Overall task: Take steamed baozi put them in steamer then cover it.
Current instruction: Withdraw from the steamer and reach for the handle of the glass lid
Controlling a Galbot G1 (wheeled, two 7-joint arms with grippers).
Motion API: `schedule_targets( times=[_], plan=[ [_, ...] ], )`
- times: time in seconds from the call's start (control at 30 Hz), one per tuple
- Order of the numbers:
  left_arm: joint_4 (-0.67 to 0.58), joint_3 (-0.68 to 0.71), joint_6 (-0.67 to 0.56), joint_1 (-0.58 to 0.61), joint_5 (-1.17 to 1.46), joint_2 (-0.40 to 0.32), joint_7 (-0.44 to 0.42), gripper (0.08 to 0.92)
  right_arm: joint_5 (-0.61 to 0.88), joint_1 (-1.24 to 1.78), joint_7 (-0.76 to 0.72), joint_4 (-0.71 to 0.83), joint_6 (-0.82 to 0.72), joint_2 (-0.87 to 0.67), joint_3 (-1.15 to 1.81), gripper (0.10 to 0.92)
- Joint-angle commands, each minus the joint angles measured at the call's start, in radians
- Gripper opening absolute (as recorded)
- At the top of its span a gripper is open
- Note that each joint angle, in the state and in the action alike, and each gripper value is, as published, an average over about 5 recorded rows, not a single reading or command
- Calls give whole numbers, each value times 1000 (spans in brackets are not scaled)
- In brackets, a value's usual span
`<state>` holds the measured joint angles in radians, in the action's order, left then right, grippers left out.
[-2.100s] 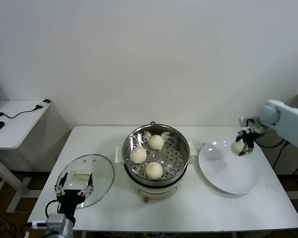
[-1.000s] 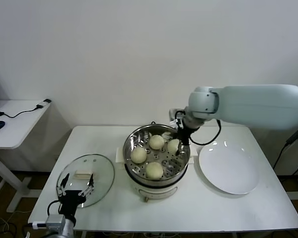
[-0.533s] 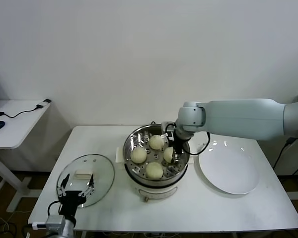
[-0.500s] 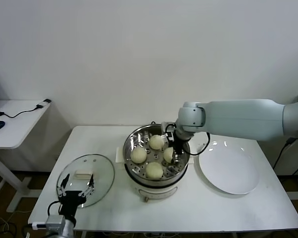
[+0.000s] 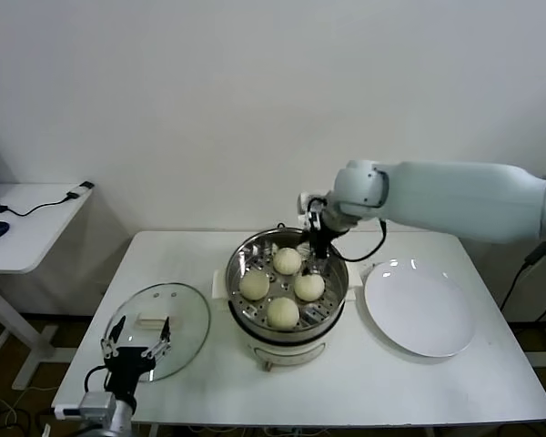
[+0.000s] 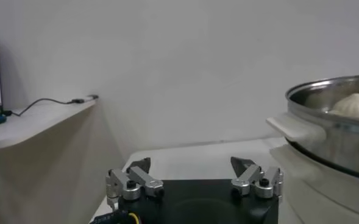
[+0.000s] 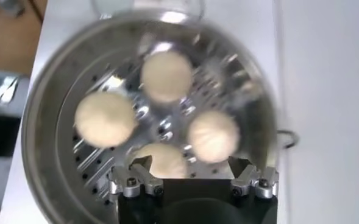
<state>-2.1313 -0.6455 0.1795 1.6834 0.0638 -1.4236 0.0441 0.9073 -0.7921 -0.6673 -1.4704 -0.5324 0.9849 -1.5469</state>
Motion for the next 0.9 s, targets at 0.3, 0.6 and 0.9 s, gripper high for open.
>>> schedule_targets(
  times=[0.3, 0.6, 0.9],
  plan=[
    [-20, 1, -2, -10, -2, 26, -8, 823, 104, 379, 433, -39, 152, -535, 696, 823],
    [-13, 2, -30, -9, -28, 26, -11, 823, 199, 962, 612, -106, 579, -867, 1025, 823],
    [12, -2, -87, -19, -88, 33, -9, 823, 252, 1065, 636, -61, 868, -946, 1011, 823]
  ],
)
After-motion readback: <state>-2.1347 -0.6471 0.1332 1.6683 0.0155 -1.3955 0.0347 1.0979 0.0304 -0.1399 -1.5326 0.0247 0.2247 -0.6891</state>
